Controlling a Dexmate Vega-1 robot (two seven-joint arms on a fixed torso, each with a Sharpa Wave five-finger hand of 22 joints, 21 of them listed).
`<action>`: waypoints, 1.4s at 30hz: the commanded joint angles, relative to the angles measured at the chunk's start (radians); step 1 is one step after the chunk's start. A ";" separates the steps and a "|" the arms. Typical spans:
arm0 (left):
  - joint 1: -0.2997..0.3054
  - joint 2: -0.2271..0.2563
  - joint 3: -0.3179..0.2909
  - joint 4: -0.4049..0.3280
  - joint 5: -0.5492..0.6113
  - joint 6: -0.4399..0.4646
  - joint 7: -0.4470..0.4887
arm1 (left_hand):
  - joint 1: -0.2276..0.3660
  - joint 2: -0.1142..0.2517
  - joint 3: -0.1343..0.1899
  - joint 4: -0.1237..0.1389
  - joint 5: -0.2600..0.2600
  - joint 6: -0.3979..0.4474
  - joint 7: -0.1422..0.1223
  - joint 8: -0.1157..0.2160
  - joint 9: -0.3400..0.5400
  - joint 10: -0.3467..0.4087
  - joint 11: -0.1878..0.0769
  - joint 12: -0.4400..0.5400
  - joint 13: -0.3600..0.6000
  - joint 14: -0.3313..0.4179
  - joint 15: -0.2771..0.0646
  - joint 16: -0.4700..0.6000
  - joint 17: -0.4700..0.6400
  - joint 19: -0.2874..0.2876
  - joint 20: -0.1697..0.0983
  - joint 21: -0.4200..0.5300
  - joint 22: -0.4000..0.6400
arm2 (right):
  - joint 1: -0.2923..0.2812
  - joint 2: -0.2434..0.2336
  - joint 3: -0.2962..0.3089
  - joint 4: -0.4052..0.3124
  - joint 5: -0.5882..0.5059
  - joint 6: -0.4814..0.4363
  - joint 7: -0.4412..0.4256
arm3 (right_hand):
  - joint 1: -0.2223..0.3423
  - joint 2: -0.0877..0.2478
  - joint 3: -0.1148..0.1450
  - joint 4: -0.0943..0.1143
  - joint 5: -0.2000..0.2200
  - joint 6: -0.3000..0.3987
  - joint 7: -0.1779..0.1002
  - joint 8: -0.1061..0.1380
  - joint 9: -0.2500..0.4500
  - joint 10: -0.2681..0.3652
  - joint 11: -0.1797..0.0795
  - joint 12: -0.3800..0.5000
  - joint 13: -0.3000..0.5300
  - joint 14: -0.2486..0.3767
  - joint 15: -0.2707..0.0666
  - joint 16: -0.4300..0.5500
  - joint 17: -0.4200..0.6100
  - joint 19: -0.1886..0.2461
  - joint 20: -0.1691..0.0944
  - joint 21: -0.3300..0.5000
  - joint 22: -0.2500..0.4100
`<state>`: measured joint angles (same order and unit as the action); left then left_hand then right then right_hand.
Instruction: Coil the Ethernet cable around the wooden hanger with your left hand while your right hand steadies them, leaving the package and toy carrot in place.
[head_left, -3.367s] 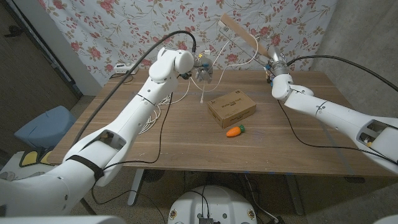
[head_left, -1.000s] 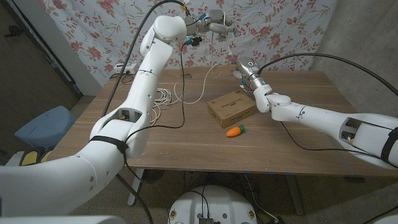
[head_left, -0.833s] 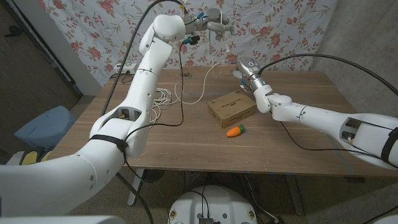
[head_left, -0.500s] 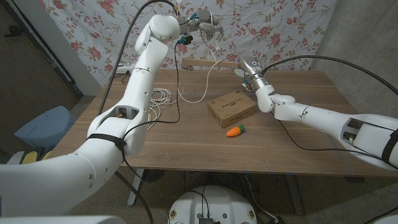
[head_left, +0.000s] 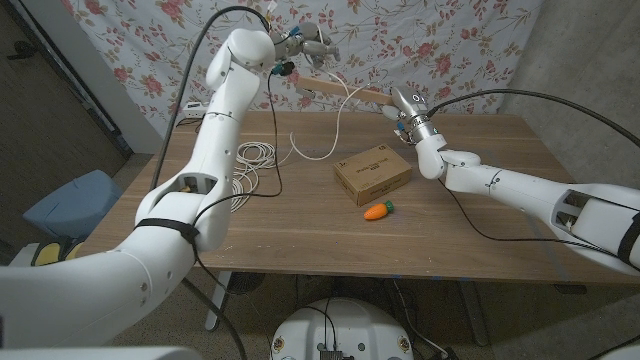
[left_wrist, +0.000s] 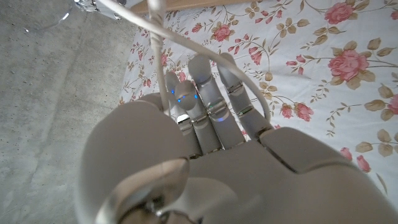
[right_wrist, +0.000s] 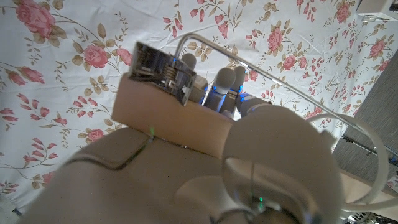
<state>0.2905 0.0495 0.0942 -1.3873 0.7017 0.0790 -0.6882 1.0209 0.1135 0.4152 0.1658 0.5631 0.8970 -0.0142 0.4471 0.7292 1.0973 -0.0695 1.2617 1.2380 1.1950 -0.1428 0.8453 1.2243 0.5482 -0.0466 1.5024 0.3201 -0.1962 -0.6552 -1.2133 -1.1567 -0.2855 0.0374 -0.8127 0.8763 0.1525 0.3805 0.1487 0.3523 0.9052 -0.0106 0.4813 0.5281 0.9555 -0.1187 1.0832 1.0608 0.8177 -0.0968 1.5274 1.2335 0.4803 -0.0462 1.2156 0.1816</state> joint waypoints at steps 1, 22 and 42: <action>0.019 0.024 -0.031 -0.039 0.044 0.051 -0.006 | 0.001 0.011 0.012 0.001 -0.002 0.051 0.042 0.040 0.004 -0.006 0.002 0.015 0.002 -0.007 -0.001 0.011 0.003 -0.003 -0.011 0.010 0.002 | 0.009 0.016 -0.014 0.036 -0.014 -0.005 0.001 | 0.009 0.016 0.000 -0.001 0.004 0.001 -0.002 0.005 0.000 -0.007 -0.016 0.000 -0.001 -0.007 -0.113 0.002 0.005 0.001 -0.120 -0.003 0.002; -0.040 0.077 -0.001 0.084 0.117 0.059 -0.091 | -0.011 0.007 0.019 0.000 -0.010 0.046 0.039 0.045 -0.006 -0.028 -0.001 0.053 0.001 -0.037 -0.002 0.037 0.002 -0.033 0.000 0.009 -0.008 | 0.006 0.052 0.039 0.125 0.098 0.185 -0.014 | 0.009 0.017 -0.003 0.000 0.005 0.000 -0.001 0.006 0.000 -0.011 -0.013 0.001 0.005 -0.009 -0.113 0.001 0.005 0.004 -0.121 -0.009 0.002; -0.127 0.054 0.041 0.295 0.160 -0.033 -0.236 | -0.013 0.009 0.021 -0.006 -0.016 0.041 0.048 0.038 -0.031 -0.050 0.008 0.081 -0.001 -0.053 0.008 0.058 0.000 -0.048 0.010 0.017 -0.022 | 0.015 0.092 0.093 0.201 0.193 0.296 0.024 | 0.011 0.018 -0.005 0.000 0.006 -0.004 -0.001 0.007 0.001 -0.008 -0.016 0.000 0.007 -0.007 -0.113 0.002 0.005 0.004 -0.119 -0.012 0.003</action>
<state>0.2013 0.1168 0.1197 -1.1786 0.8437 0.0873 -0.8423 1.0002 0.1086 0.4273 0.1613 0.5539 0.8946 -0.0118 0.4880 0.6999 1.0543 -0.0621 1.3355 1.2359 1.1498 -0.1371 0.8978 1.2213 0.5048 -0.0358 1.5131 0.2976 -0.1852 -0.5768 -1.1430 -0.9756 -0.1287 0.3128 -0.8082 0.8763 0.1525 0.3763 0.1445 0.3522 0.9052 -0.0106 0.4841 0.5264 0.9548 -0.1180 1.0794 1.0639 0.8123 -0.0913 1.5274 1.2333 0.4804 -0.0462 1.2079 0.1817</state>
